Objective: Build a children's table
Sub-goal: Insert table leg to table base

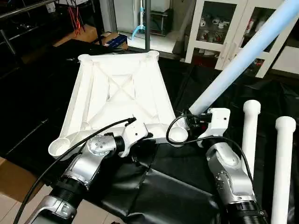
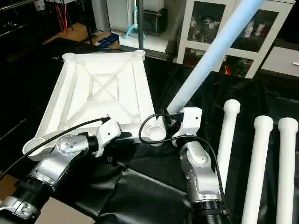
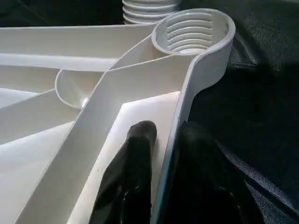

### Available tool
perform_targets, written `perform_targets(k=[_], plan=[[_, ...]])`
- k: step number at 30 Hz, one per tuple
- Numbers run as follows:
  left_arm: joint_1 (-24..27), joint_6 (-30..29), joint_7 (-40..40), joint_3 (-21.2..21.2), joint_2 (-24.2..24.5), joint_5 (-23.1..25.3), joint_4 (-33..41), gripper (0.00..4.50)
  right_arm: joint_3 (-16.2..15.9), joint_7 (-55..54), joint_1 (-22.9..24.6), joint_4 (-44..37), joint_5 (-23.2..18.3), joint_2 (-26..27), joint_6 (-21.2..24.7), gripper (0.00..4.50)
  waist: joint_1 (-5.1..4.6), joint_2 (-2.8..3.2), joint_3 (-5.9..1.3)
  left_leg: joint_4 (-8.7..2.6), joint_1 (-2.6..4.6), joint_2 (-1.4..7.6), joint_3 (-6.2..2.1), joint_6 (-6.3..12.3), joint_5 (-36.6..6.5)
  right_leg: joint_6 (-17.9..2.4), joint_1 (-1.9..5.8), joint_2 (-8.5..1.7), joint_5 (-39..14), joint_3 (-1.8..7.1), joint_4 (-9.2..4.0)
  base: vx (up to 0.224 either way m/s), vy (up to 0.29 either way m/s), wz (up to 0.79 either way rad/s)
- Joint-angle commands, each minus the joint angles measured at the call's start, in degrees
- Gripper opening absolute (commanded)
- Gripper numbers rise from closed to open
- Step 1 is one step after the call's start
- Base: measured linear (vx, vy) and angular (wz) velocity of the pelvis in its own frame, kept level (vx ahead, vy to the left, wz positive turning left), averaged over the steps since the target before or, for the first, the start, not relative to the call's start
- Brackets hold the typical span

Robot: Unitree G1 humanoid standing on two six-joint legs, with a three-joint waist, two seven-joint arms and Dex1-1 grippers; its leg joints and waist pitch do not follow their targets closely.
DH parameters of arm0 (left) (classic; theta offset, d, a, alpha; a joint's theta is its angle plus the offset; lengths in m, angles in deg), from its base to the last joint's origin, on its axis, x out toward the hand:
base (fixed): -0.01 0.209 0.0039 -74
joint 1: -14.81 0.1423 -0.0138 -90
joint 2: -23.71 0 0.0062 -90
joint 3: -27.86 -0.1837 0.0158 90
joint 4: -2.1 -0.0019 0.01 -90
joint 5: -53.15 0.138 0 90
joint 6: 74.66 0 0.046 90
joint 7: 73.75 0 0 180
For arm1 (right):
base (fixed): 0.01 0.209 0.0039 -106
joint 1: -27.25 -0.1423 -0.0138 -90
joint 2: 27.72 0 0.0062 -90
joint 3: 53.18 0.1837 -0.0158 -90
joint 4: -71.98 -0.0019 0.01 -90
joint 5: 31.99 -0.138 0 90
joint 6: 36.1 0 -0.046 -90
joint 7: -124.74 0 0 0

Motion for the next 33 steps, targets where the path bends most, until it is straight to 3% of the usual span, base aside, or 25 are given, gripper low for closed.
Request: perform_targets(k=[1,2,3,4,5,6,7,9,10,11,13,15,16,17,19,20,21,22,23,24,26,31,33], plan=[[0.25,0.03,1.88,-2.07,0.07,1.73,-0.32,0.69,-1.16,0.87,-0.73,-1.22,0.50,0.25,-0.01,1.86,-0.58,-0.22,-3.08,-5.42,0.68,3.08,-1.37,0.03,-15.53,-8.40,2.01,-4.56,-21.83,3.08,-4.82,0.000,0.000,0.00],[0.07,-0.02,2.11,-2.03,0.25,1.70,-0.33,0.69,-1.12,0.94,-1.04,-1.07,0.44,0.32,-0.21,1.86,-0.58,-0.18,-3.09,-5.43,0.69,3.09,-1.38,0.03,-15.48,-8.40,2.01,-4.55,-21.77,3.08,-4.79,0.000,0.000,0.00],[-1.01,-0.06,2.88,-1.49,0.98,1.41,-0.67,0.69,-0.91,1.01,-2.94,-0.43,0.14,0.79,-0.63,1.86,-0.61,-0.62,-3.12,-5.42,0.55,3.04,-1.33,0.18,-15.13,-8.38,2.10,-4.55,-21.46,3.06,-4.76,0.000,0.000,0.00],[-1.51,-0.08,3.19,-1.24,1.34,1.31,-0.81,0.69,-0.88,1.16,-3.95,-0.13,0.11,0.82,-0.92,1.86,-0.59,-0.34,-3.26,-5.41,0.53,3.02,-1.42,0.18,-14.54,-8.55,2.18,-4.63,-21.09,3.06,-4.54,0.000,0.000,0.00],[-2.21,-0.01,3.65,-0.97,1.87,1.24,-0.96,0.69,-0.81,1.63,-5.42,0.22,-0.05,0.69,-1.18,1.86,-0.52,-1.07,-3.30,-5.34,0.41,3.00,-1.36,0.56,-13.45,-8.72,2.21,-4.67,-20.30,3.05,-4.36,0.000,0.000,0.00],[-2.35,-0.04,3.80,-0.89,2.04,1.18,-0.82,0.69,-0.82,1.99,-5.88,0.20,-0.13,0.48,-1.19,1.86,-0.44,-0.74,-3.24,-5.36,0.48,3.00,-1.38,0.58,-13.46,-8.87,2.10,-4.69,-20.47,3.08,-4.34,0.000,0.000,0.00],[-2.86,-0.31,4.28,-0.58,2.49,0.92,-0.34,0.69,-0.97,3.51,-7.52,0.27,-0.20,-0.63,-1.08,1.86,-0.48,-1.72,-3.32,-5.25,0.39,3.05,-1.23,0.94,-12.34,-8.93,2.21,-4.67,-19.36,3.06,-4.21,0.000,0.000,0.00],[-2.82,-0.80,4.60,-0.27,2.78,0.50,0.75,0.69,-1.39,5.42,-8.62,0.21,-0.09,-2.17,-0.40,1.86,-0.12,-1.24,-3.42,-5.14,0.54,3.15,-1.19,1.09,-10.04,-9.55,2.30,-4.75,-16.73,3.08,-3.78,0.000,0.000,0.00],[-2.75,-1.25,4.93,-0.01,3.00,0.07,1.86,0.69,-1.73,7.35,-9.71,0.41,-0.06,-3.75,0.48,1.86,0.01,-1.52,-3.41,-5.07,0.58,3.24,-1.06,1.37,-8.47,-10.31,2.30,-4.69,-13.96,3.07,-3.50,0.000,0.000,0.00],[-2.55,-1.61,5.24,0.05,3.18,-0.19,2.78,0.69,-1.81,8.53,-10.48,0.80,0.17,-4.88,0.25,1.86,-0.01,-2.93,-3.51,-4.92,0.59,3.27,-0.81,2.08,-7.13,-10.86,2.41,-4.64,-11.75,3.05,-3.27,0.000,0.000,0.00],[-1.25,-2.77,6.40,0.09,4.17,-0.94,6.17,0.68,-0.98,15.75,-12.35,0.98,-3.94,-7.51,2.50,1.86,0.28,-3.17,-3.76,-4.73,0.50,3.36,-0.83,3.37,-4.34,-12.04,2.84,-4.82,-7.75,3.01,-2.35,0.000,0.000,0.00],[-1.17,-3.09,6.59,0.08,4.26,-1.07,6.67,0.68,-0.89,17.37,-12.72,1.17,-4.70,-8.13,3.12,1.86,0.31,-3.00,-3.66,-4.57,0.69,3.45,-0.71,4.70,-1.97,-13.03,2.63,-4.59,-4.12,2.93,-1.96,0.000,0.000,0.00],[-1.08,-3.67,7.13,0.18,4.27,-1.54,7.33,0.68,-1.37,20.78,-13.15,1.64,-5.57,-9.38,4.31,1.86,0.13,-3.58,-3.69,-4.45,0.73,3.33,-0.49,5.21,-1.50,-13.72,2.69,-4.53,-2.81,2.95,-1.88,0.000,0.000,0.00],[-0.91,-4.00,7.64,0.23,4.39,-1.88,7.79,0.68,-1.98,23.44,-13.17,1.70,-6.22,-10.21,5.33,1.86,0.25,-3.64,-3.72,-4.40,0.61,3.31,-0.54,5.73,-1.37,-14.18,2.96,-4.67,-2.19,2.98,-1.71,0.000,0.000,0.00],[-0.51,-4.46,9.06,-0.08,5.12,-2.19,9.03,0.67,-3.56,30.74,-12.79,1.26,-8.26,-12.83,8.56,1.86,0.39,-3.92,-3.56,-4.39,0.66,3.44,-0.50,6.03,-2.72,-14.39,3.01,-4.82,-3.89,3.02,-1.95,0.000,0.000,0.00],[-0.38,-4.52,9.76,-0.34,5.32,-2.26,9.38,0.67,-3.71,34.51,-12.27,1.20,-10.09,-14.54,11.47,1.86,0.24,-4.94,-3.47,-4.37,0.60,3.47,-0.34,6.16,-3.29,-14.19,2.99,-4.87,-5.38,3.12,-2.14,0.000,0.000,0.00],[-0.38,-4.52,9.76,-0.34,5.32,-2.26,9.38,0.67,-3.71,34.51,-12.27,1.20,-10.09,-14.54,11.47,1.86,0.43,-4.63,-3.42,-4.41,0.73,3.51,-0.44,6.05,-3.71,-14.15,2.99,-4.93,-6.39,3.11,-2.17,0.000,0.000,0.00],[-0.27,-4.54,10.25,-0.52,5.37,-2.29,9.54,0.67,-3.72,38.16,-11.62,1.32,-12.06,-16.42,14.78,1.86,0.46,-4.61,-3.39,-4.40,0.93,3.59,-0.37,5.63,-4.39,-13.93,2.83,-4.84,-7.63,3.10,-2.37,0.000,0.000,0.00],[-0.23,-4.57,10.47,-0.59,5.43,-2.16,9.60,0.67,-3.99,39.82,-11.37,1.51,-12.70,-17.45,16.01,1.86,0.61,-4.69,-3.22,-4.48,1.05,3.75,-0.33,5.01,-4.64,-13.72,2.53,-4.77,-8.30,3.10,-2.54,0.000,0.000,0.00],[-0.15,-4.57,10.78,-0.76,5.59,-1.88,9.76,0.67,-4.48,41.22,-11.13,1.69,-12.89,-18.55,16.76,1.86,0.58,-4.76,-3.30,-4.44,0.99,3.61,-0.35,4.83,-4.73,-13.66,2.70,-4.74,-8.36,3.07,-2.50,0.000,0.000,0.00],[-0.05,-4.57,10.94,-1.04,5.59,-1.64,9.96,0.67,-4.96,42.17,-10.67,1.34,-12.84,-19.65,17.40,1.86,0.59,-5.35,-3.36,-4.38,0.86,3.60,-0.31,4.32,-4.77,-13.48,2.75,-4.85,-8.86,3.09,-2.47,0.000,0.000,0.00],[0.26,-5.91,10.52,-1.61,5.19,-1.35,11.37,0.67,-4.51,43.79,-10.29,1.25,-12.35,-21.64,17.79,1.86,0.83,-5.64,-3.38,-4.18,0.88,3.63,-0.26,4.21,-3.99,-13.04,2.62,-4.96,-10.18,3.19,-2.47,0.000,0.000,0.00],[0.49,-6.29,10.61,-1.74,4.94,-1.27,12.09,0.67,-3.15,44.59,-9.92,-1.11,-14.45,-23.00,20.77,1.86,1.01,-5.69,-3.40,-4.13,0.97,3.67,-0.28,4.52,-3.50,-12.99,2.66,-4.87,-9.85,3.18,-2.43,0.000,0.000,0.00]])
